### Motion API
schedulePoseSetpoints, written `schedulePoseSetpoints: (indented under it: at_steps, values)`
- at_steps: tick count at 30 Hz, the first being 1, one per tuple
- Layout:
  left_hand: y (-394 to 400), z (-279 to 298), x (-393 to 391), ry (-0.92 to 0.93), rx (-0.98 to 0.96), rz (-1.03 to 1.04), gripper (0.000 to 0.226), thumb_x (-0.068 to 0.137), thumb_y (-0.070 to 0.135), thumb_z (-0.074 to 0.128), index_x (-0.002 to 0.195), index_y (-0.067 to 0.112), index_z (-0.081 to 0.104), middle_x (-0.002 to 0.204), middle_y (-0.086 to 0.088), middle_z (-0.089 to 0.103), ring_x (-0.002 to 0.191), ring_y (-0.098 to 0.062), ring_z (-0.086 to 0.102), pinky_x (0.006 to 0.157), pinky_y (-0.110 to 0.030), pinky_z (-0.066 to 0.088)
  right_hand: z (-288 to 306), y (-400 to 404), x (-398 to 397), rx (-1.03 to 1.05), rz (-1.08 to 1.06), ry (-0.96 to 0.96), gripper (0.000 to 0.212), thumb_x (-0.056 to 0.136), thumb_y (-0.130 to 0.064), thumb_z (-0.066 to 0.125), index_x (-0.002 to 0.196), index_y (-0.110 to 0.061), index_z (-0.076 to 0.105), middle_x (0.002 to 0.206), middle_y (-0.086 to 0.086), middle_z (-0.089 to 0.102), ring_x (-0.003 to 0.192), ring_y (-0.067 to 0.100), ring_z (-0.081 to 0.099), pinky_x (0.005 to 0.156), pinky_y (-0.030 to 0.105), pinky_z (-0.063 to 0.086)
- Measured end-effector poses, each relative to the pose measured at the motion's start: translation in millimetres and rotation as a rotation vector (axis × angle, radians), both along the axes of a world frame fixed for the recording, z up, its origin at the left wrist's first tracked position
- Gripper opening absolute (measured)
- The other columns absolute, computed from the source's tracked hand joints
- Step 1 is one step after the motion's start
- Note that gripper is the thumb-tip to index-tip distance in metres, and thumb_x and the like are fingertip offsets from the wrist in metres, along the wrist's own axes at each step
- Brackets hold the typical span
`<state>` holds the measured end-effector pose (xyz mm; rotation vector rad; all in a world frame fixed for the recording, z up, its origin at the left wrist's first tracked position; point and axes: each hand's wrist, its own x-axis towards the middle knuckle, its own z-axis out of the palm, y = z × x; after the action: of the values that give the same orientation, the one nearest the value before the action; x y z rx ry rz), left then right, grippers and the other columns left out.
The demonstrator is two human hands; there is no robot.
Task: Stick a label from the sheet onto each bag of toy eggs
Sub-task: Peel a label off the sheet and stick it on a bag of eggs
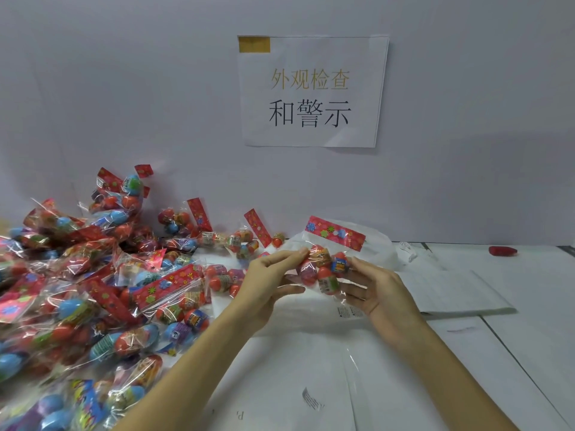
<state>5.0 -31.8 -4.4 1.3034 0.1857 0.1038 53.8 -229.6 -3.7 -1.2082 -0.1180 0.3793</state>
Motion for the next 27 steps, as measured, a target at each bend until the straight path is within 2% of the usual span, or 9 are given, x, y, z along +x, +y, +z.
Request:
schedulePoseSetpoints:
  at_steps: [2,4,6,10,13,15,19,24,27]
  values:
    - [-5.1,-2.9,0.0,-0.023,0.096,0.085,0.031,0.090,0.038,0.078,0.113,0.017,0.081,0.101,-0.003,0.080,0.086,-0.015,0.076,0.066,-0.023,0.059,-2.9,1.7,-1.0,-0.028,-0.038,-0.036,0.028,0.104,-0.024,0.060,0.116,-0.004,0.076,0.107,0.018,0.079,0.091,0.031,0.078,0.075,0.035,0.061]
    - [-9.3,-8.7,0.4,-0.127,0.426,0.270,0.041,0.089,0.043,0.079,0.125,0.026,0.071,0.108,0.009,0.076,0.094,-0.008,0.073,0.072,-0.023,0.060,-6.8,3.9,-1.9,-0.080,-0.102,-0.126,0.028,0.104,-0.025,0.061,0.113,-0.003,0.077,0.106,0.019,0.078,0.093,0.036,0.078,0.078,0.035,0.062]
    - [-12.8,-11.8,2.7,-0.247,0.607,0.236,0.038,0.093,0.050,0.073,0.124,0.030,0.069,0.112,0.012,0.073,0.101,-0.008,0.070,0.081,-0.024,0.059,-7.9,4.6,-3.9,-0.063,-0.060,-0.223,0.029,0.104,-0.026,0.060,0.111,-0.005,0.079,0.109,0.019,0.078,0.098,0.036,0.077,0.080,0.032,0.063]
    - [-21.6,-4.3,0.3,-0.150,0.254,-0.034,0.046,0.096,0.057,0.064,0.120,0.018,0.073,0.112,-0.012,0.076,0.107,-0.030,0.073,0.098,-0.040,0.059,-6.9,6.6,-9.1,-0.028,0.124,-0.529,0.025,0.107,-0.019,0.057,0.118,-0.013,0.079,0.121,0.007,0.076,0.112,0.025,0.073,0.093,0.031,0.059]
    - [-21.4,-3.3,-2.4,-0.144,-0.004,-0.033,0.040,0.102,0.031,0.067,0.132,0.005,0.061,0.112,-0.021,0.076,0.106,-0.040,0.074,0.096,-0.045,0.061,-15.0,9.3,-6.1,-0.470,-0.250,-0.888,0.028,0.099,-0.016,0.071,0.126,-0.023,0.072,0.117,-0.005,0.068,0.107,0.013,0.070,0.090,0.020,0.056]
    - [-17.9,-0.6,-2.2,-0.136,-0.124,-0.058,0.036,0.107,0.023,0.057,0.135,0.001,0.058,0.118,-0.024,0.074,0.111,-0.045,0.071,0.094,-0.045,0.061,-18.9,8.8,-4.3,-0.568,-0.342,-0.813,0.046,0.094,-0.023,0.076,0.137,-0.026,0.061,0.116,-0.006,0.064,0.105,0.009,0.068,0.087,0.018,0.055]
    - [-16.5,3.0,-1.8,-0.156,-0.185,-0.126,0.032,0.110,0.018,0.051,0.136,0.004,0.061,0.128,-0.024,0.070,0.116,-0.042,0.070,0.093,-0.040,0.060,-11.6,7.5,-2.3,-0.259,-0.003,-0.368,0.037,0.101,-0.028,0.065,0.137,-0.021,0.061,0.106,0.005,0.079,0.090,0.025,0.079,0.073,0.030,0.064]
    - [-13.5,-3.7,0.6,-0.176,-0.054,-0.167,0.033,0.102,-0.002,0.055,0.134,0.002,0.062,0.126,-0.028,0.069,0.115,-0.043,0.069,0.097,-0.044,0.059,-10.7,9.2,-3.6,-0.204,-0.009,-0.381,0.020,0.105,-0.013,0.059,0.121,-0.017,0.069,0.090,0.009,0.081,0.073,0.035,0.079,0.059,0.031,0.063]
    - [-15.1,-3.0,0.7,-0.158,0.013,-0.168,0.035,0.101,0.002,0.058,0.135,0.006,0.061,0.127,-0.025,0.069,0.117,-0.042,0.069,0.100,-0.046,0.058,-9.9,6.7,-3.7,-0.205,-0.038,-0.392,0.018,0.104,-0.007,0.059,0.116,-0.012,0.071,0.089,0.010,0.081,0.073,0.035,0.079,0.058,0.032,0.063]
